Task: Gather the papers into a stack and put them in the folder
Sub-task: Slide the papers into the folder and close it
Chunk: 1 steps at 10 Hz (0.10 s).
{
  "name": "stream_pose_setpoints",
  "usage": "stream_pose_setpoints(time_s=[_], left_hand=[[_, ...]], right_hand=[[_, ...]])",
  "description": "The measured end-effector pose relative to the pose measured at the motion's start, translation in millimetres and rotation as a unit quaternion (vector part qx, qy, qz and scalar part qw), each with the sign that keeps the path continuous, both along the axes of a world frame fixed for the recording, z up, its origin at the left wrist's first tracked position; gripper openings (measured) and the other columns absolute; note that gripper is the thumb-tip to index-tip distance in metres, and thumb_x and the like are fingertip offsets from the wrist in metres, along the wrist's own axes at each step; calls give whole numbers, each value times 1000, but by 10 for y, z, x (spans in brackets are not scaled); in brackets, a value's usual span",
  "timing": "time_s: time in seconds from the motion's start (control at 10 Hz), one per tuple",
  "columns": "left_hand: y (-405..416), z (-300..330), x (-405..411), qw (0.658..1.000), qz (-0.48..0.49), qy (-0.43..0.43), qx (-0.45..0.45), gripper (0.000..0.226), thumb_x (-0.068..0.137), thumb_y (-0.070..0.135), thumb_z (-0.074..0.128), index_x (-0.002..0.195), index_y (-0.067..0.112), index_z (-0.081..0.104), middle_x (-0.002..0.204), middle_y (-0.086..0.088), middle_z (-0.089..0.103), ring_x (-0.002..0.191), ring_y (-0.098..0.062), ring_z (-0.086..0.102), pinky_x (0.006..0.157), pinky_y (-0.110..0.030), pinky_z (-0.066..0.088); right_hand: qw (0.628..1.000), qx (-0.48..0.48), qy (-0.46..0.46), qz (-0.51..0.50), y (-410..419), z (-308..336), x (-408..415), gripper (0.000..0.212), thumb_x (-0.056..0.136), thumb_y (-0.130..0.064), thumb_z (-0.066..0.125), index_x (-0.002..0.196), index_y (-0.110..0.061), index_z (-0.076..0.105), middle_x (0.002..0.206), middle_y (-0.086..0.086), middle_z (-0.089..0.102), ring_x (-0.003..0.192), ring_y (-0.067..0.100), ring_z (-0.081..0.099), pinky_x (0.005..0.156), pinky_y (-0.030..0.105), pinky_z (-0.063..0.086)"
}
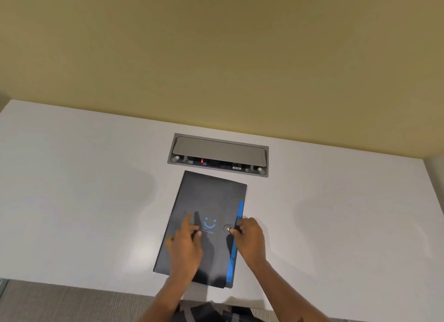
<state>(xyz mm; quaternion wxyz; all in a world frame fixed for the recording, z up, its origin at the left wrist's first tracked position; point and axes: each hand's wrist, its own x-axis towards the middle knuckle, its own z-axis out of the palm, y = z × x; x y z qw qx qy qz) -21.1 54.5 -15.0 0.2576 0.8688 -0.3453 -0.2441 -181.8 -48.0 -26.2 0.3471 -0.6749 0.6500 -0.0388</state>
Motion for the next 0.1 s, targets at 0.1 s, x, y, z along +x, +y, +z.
stream_pose_setpoints(time_s=[0.1], left_hand=[[80,16,354,995,99,-26,-3,41,87,13,69,125,27,62,95,8,72,95,-26,69,84,-48,48]], right_hand=[[992,33,-49,-110,85,-32,-167,22,87,-23,85,94,-7,72,89,-1,64,82,20,62,71,20,43]])
